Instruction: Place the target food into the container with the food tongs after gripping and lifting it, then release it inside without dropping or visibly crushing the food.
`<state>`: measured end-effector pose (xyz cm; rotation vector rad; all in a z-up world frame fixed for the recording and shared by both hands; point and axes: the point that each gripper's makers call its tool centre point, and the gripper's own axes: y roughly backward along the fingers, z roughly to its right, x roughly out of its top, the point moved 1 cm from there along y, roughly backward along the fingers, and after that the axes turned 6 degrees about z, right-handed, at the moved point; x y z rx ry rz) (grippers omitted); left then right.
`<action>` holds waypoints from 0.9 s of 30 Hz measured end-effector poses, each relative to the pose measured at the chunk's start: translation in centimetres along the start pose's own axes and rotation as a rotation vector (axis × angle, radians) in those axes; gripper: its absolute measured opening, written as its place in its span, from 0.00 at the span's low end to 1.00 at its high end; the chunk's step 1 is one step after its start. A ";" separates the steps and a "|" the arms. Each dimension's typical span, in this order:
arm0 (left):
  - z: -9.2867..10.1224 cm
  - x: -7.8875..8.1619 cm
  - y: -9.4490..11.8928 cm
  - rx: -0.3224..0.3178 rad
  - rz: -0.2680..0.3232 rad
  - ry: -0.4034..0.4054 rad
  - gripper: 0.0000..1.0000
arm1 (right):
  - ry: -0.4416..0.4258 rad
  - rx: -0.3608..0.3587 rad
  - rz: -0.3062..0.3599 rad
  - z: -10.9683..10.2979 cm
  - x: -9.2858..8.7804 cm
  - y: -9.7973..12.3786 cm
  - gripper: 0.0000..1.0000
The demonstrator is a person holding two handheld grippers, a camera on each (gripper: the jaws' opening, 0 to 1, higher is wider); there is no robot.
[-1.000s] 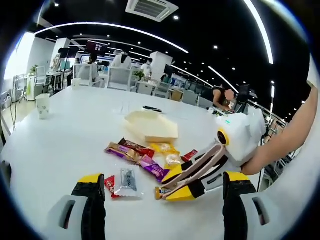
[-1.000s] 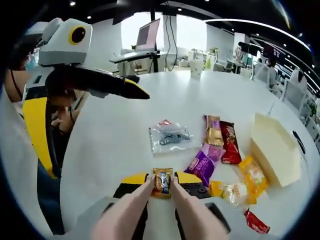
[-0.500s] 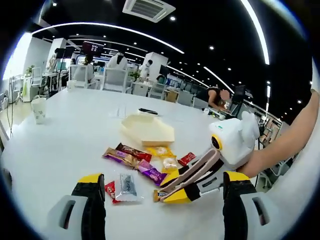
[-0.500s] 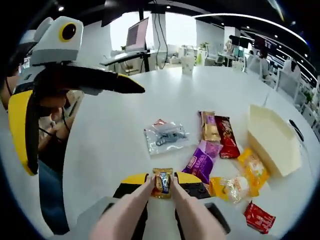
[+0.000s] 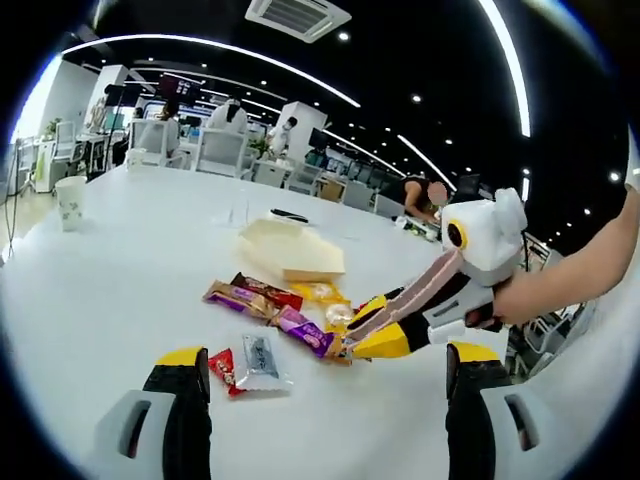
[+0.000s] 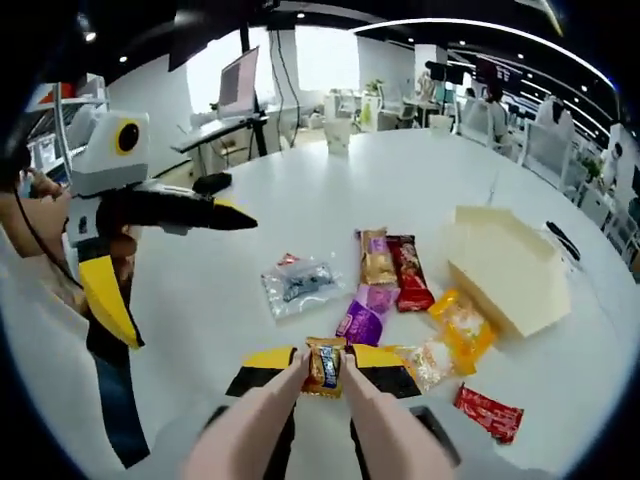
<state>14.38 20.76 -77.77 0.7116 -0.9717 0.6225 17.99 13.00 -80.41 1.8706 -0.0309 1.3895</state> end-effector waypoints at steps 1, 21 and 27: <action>0.6 0.1 -0.2 -0.026 0.001 -0.007 0.99 | -0.010 -0.029 0.006 0.6 0.0 0.4 0.19; 1.4 0.4 -1.1 -0.018 0.020 -0.026 0.99 | 0.031 -0.051 0.054 2.6 2.4 3.9 0.18; 1.7 1.1 -1.5 -0.058 0.052 -0.047 0.99 | 0.029 -0.065 0.085 3.0 3.1 5.0 0.19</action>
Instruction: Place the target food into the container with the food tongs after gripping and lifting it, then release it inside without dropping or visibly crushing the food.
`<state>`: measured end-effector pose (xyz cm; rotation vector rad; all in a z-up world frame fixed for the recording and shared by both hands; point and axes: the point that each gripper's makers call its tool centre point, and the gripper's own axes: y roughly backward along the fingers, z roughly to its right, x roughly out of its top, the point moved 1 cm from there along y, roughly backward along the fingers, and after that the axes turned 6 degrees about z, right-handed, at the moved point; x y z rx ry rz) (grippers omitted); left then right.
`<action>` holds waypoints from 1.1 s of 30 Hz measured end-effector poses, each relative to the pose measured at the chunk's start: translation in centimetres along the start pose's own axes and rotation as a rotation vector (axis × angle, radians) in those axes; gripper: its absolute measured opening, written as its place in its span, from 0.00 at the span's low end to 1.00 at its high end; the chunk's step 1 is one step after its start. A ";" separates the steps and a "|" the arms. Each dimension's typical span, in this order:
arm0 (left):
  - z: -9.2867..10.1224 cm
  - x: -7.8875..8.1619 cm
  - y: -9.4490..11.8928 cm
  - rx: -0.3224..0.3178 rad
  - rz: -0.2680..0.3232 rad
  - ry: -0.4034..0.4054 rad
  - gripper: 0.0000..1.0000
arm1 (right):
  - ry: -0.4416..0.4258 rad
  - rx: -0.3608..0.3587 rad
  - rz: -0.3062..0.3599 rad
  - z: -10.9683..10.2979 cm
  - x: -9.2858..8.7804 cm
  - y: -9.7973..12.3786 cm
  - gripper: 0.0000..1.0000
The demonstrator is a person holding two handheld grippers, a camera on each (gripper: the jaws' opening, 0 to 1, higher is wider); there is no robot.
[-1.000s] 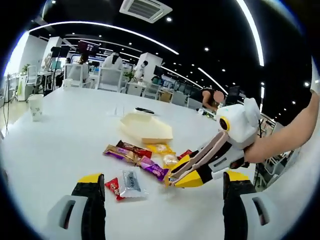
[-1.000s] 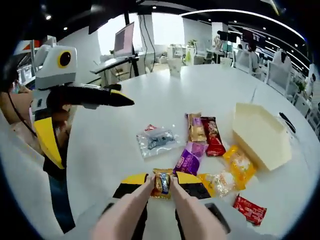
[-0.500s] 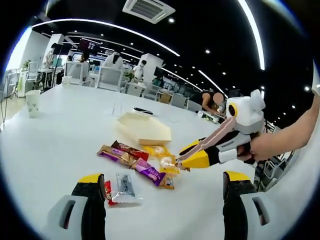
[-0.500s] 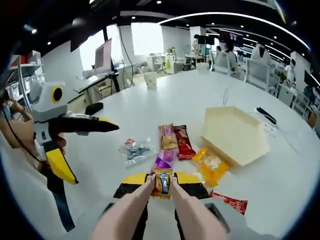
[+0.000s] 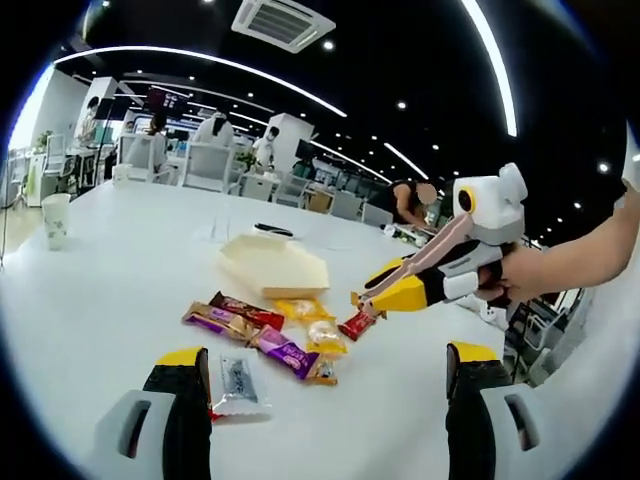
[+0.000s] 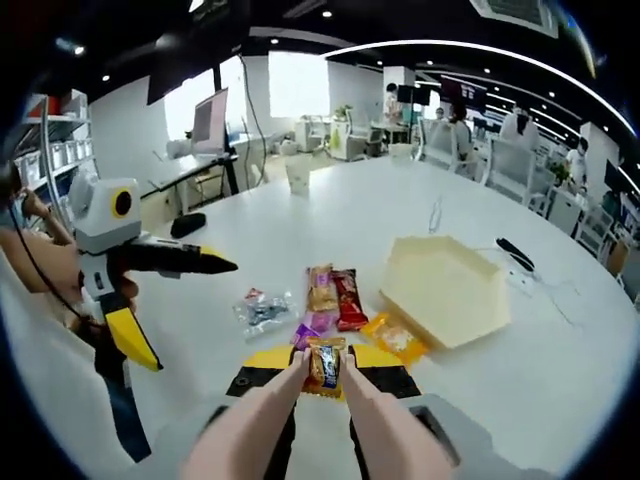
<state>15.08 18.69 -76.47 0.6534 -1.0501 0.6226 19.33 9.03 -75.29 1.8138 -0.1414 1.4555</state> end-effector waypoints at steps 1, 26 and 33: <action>-0.1 0.1 -0.2 -0.016 -0.025 -0.020 0.99 | -0.008 -0.004 0.007 0.1 0.1 0.1 0.19; 1.1 1.3 0.7 -0.019 0.007 -0.028 0.99 | -0.033 -0.051 0.052 3.4 2.3 0.6 0.19; -0.4 2.1 2.3 0.012 0.021 -0.032 0.99 | -0.022 -0.050 0.057 3.6 3.5 -0.2 0.19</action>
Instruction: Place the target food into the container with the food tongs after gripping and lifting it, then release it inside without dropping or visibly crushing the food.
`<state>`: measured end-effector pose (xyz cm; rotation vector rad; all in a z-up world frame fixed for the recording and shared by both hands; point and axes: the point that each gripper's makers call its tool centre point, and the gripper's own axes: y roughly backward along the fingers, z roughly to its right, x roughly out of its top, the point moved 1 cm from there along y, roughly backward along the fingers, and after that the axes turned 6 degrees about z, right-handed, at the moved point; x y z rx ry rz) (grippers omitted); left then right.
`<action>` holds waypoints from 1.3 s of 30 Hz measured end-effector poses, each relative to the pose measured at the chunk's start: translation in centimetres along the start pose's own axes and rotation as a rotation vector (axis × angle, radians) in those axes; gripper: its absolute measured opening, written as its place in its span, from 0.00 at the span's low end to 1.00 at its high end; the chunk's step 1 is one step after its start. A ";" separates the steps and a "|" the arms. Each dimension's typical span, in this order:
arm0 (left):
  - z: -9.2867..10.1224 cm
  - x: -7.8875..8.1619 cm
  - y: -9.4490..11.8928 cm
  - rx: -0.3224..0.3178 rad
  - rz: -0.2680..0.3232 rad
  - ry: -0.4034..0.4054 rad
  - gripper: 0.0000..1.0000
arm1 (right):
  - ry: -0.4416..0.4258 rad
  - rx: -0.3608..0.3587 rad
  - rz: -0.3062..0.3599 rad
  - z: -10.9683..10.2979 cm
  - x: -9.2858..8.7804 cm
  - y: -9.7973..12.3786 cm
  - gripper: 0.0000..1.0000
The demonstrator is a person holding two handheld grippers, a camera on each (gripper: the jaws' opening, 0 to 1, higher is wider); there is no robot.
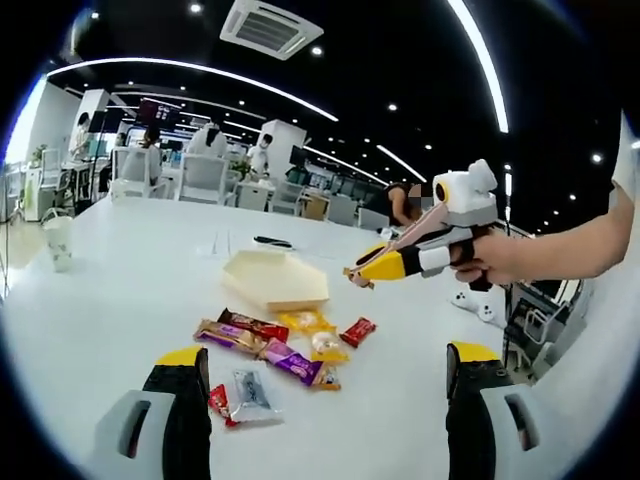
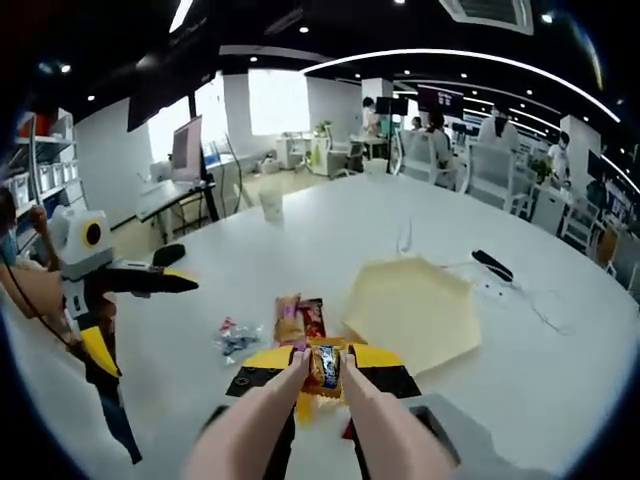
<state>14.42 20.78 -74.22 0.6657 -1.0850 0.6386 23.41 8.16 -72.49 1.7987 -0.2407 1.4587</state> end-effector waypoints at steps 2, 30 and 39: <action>-0.2 0.1 0.4 0.009 0.003 0.000 0.99 | 0.007 0.007 -0.002 0.0 0.3 -0.3 0.19; -0.8 -0.4 0.6 0.036 0.010 0.031 0.99 | 0.037 0.006 -0.010 2.0 2.6 -1.6 0.19; -0.7 -0.8 0.2 0.031 0.008 0.040 0.99 | 0.032 -0.010 -0.017 3.2 2.9 -1.7 0.19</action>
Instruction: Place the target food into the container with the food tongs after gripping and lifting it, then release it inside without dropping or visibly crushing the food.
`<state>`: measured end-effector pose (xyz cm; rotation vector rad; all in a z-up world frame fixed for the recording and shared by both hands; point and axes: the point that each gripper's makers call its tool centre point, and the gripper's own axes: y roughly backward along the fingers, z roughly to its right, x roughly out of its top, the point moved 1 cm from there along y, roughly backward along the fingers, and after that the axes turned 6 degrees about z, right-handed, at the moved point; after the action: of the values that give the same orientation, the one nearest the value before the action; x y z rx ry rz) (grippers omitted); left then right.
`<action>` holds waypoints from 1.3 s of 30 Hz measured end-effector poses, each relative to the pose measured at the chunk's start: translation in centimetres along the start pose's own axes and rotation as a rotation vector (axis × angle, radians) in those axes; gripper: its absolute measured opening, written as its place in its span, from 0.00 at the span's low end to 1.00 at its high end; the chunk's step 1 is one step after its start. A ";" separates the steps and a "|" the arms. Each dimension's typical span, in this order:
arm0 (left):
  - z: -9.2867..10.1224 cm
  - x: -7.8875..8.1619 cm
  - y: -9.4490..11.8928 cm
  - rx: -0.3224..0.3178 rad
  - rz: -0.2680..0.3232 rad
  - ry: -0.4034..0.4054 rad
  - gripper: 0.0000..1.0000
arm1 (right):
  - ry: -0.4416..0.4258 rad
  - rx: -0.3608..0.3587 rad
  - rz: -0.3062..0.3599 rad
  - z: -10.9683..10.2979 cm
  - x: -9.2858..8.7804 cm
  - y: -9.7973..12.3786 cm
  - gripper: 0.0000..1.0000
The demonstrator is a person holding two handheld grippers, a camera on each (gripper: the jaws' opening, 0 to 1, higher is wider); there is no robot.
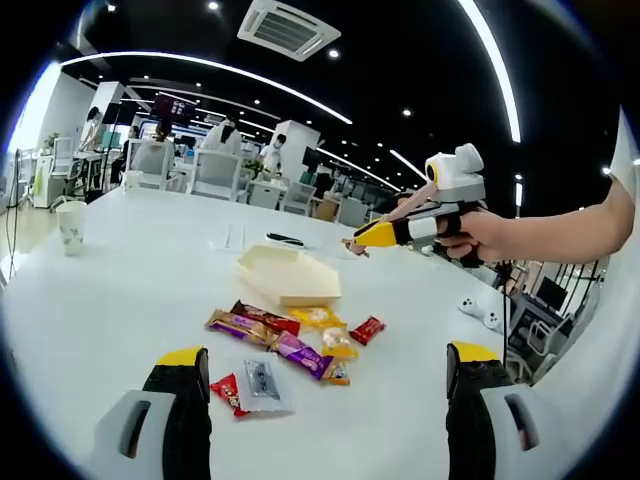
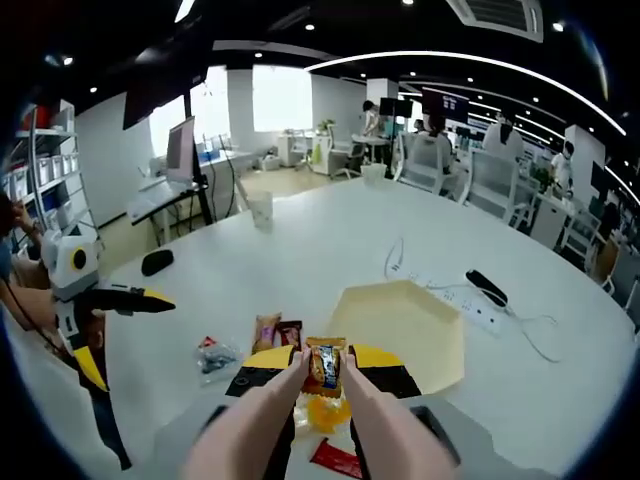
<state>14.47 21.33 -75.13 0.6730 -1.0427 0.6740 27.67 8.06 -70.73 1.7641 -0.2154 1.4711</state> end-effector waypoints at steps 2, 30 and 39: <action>0.0 0.1 0.1 -0.003 -0.001 0.000 0.99 | 0.008 -0.022 0.001 0.5 0.2 0.0 0.19; 0.7 -0.5 1.6 -0.007 -0.003 0.029 0.99 | 0.050 -0.085 0.001 4.8 3.6 -0.1 0.19; 1.1 -0.8 1.6 -0.003 0.003 0.051 0.99 | 0.087 -0.075 -0.016 5.6 4.7 -1.1 0.19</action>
<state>12.35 21.32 -75.20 0.6484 -0.9976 0.6887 33.95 6.72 -67.09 1.6347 -0.2090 1.5053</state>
